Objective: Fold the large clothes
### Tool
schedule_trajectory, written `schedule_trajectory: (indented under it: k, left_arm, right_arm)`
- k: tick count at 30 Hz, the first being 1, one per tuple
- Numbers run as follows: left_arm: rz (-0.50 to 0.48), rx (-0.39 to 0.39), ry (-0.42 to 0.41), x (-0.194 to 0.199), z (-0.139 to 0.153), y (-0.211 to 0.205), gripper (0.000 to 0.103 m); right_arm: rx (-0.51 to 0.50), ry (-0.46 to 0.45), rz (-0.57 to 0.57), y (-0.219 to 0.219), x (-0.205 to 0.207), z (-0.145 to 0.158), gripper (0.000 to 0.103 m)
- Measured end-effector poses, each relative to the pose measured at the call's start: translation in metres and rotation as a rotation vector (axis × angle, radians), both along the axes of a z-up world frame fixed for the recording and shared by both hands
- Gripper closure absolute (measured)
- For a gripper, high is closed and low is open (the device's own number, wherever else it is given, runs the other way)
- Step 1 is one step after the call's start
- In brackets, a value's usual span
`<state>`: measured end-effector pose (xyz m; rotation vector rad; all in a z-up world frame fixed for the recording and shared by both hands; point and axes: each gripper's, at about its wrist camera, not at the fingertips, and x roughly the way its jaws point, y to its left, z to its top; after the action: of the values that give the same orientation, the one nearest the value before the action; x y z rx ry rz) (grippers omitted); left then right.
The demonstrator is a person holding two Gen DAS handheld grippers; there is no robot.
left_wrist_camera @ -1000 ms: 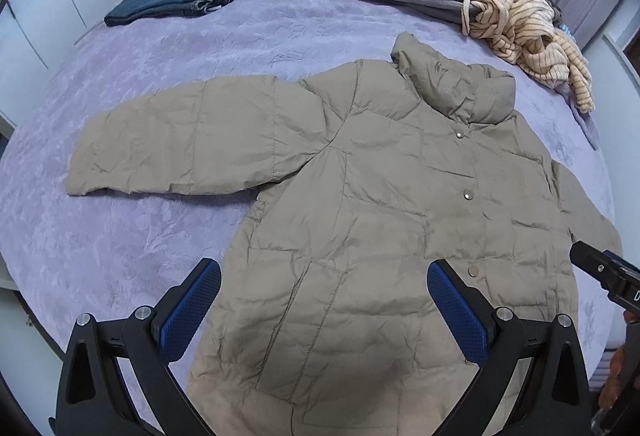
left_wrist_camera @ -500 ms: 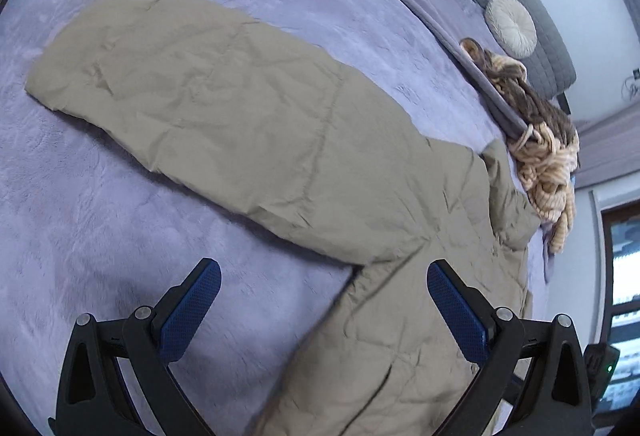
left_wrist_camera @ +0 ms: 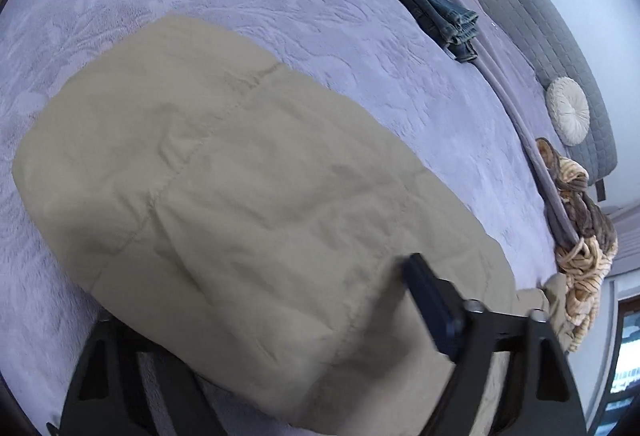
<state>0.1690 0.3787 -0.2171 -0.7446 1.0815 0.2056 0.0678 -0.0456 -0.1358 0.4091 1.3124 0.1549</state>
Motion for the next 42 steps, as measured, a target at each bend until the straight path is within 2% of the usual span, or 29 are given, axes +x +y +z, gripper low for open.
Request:
schedule_trajectory:
  k: [1,2,3,5,7,8,9,10,12,14,17,21,23,27,28,30,34,37,38,39,41,42]
  left_arm:
    - [-0.012,-0.003,-0.014,0.004,-0.002,0.002,0.067]
    - [-0.037,-0.039,-0.041,0.009,-0.002,0.000,0.095]
    - [-0.048,-0.049,-0.056,0.012,0.001,-0.001,0.096]
    - [-0.088,0.040,-0.093,0.013,0.021,-0.009,0.096]
    - [-0.145,0.123,-0.146,0.011,0.048,-0.024,0.096]
    - [-0.175,0.148,-0.180,0.009,0.063,-0.031,0.096]
    - [-0.205,0.165,-0.216,0.009,0.079,-0.040,0.096]
    - [-0.239,0.178,-0.253,0.007,0.094,-0.048,0.096]
    - [-0.325,0.202,-0.330,0.003,0.126,-0.071,0.096]
    - [-0.424,0.206,-0.402,0.000,0.154,-0.099,0.096]
    - [-0.578,0.156,-0.480,-0.002,0.184,-0.150,0.096]
    - [-0.734,0.014,-0.510,0.005,0.199,-0.229,0.096]
    - [-0.787,-0.009,-0.497,0.003,0.199,-0.275,0.096]
    - [-0.899,0.003,-0.434,-0.002,0.176,-0.364,0.096]
    - [-0.936,0.026,-0.417,-0.005,0.166,-0.385,0.096]
    - [-0.987,0.123,-0.383,-0.015,0.140,-0.422,0.096]
    - [-1.077,0.282,-0.237,-0.030,0.069,-0.465,0.096]
    - [-1.084,0.348,-0.197,-0.044,0.044,-0.467,0.096]
    - [-1.081,0.358,-0.201,-0.046,0.044,-0.468,0.083]
    - [-1.087,0.347,-0.205,-0.049,0.046,-0.467,0.048]
    - [-1.068,0.360,-0.239,-0.056,0.057,-0.459,0.000]
    - [-1.048,0.395,-0.274,-0.060,0.068,-0.452,0.000]
  right_arm:
    - [0.011,-0.012,-0.007,0.002,0.006,-0.002,0.000]
    - [0.030,-0.018,-0.013,0.003,0.011,-0.003,0.000]
    - [0.052,-0.020,-0.022,0.005,0.017,-0.005,0.000]
    - [0.096,-0.037,-0.055,0.007,0.029,-0.009,0.000]
    - [0.148,-0.063,-0.088,0.009,0.040,-0.015,0.015]
    - [0.168,-0.051,-0.102,0.011,0.047,-0.021,0.045]
    - [0.187,-0.029,-0.115,0.015,0.055,-0.030,0.081]
    - [0.212,-0.009,-0.129,0.017,0.060,-0.039,0.092]
    - [0.282,0.002,-0.144,0.021,0.069,-0.054,0.095]
    - [0.310,-0.001,-0.143,0.026,0.075,-0.065,0.095]
    - [0.354,0.027,-0.131,0.034,0.086,-0.083,0.095]
    - [0.373,0.072,-0.091,0.042,0.094,-0.097,0.098]
    - [0.428,0.085,-0.099,0.032,0.091,-0.092,0.098]
    - [0.410,0.048,-0.200,-0.027,0.061,-0.069,0.098]
    - [0.367,0.038,-0.233,-0.048,0.050,-0.062,0.098]
    - [0.282,0.023,-0.285,-0.084,0.031,-0.051,0.096]
    - [0.181,0.007,-0.337,-0.135,0.004,-0.036,0.096]
    - [0.151,0.010,-0.351,-0.151,-0.004,-0.032,0.096]
    - [0.154,0.012,-0.354,-0.151,-0.005,-0.033,0.096]
    - [0.156,0.015,-0.356,-0.151,-0.003,-0.033,0.096]
    - [0.155,0.014,-0.353,-0.155,-0.001,-0.035,0.095]
    - [0.147,0.012,-0.348,-0.156,0.001,-0.034,0.095]
